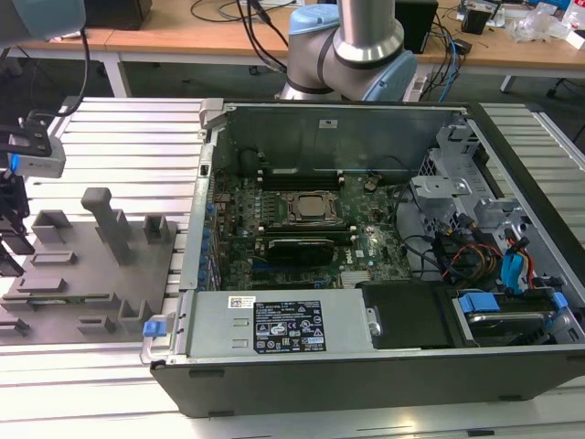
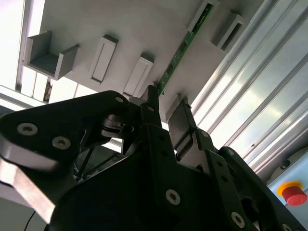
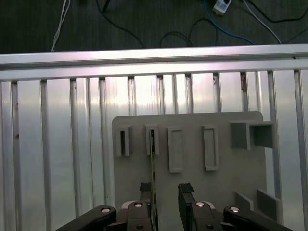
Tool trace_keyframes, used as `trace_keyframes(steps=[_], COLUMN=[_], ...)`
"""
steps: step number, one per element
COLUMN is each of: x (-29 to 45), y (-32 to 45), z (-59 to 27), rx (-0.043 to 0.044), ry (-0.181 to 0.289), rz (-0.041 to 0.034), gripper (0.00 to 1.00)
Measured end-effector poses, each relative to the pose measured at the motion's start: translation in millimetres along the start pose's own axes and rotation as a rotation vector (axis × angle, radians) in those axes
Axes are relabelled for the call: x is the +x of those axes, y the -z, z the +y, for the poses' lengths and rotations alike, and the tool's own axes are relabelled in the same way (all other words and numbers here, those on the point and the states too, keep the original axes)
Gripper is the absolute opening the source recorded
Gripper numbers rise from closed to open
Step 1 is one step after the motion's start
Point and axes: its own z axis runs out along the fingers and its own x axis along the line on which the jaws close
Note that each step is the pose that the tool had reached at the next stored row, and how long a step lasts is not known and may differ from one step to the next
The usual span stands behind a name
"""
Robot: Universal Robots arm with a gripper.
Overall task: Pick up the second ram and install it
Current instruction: 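Pick up the second ram and move it above second insertion slot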
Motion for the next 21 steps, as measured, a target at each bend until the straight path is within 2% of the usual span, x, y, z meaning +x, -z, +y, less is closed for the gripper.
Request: trace_keyframes(steps=[12,21], x=[0.3,0.6], y=[-13.0,-26.9], z=[-0.6,-1.2], rx=[0.0001,0.0000], ry=[0.000,0.002], rz=[0.0000,0.0005], gripper=[0.36,0.36])
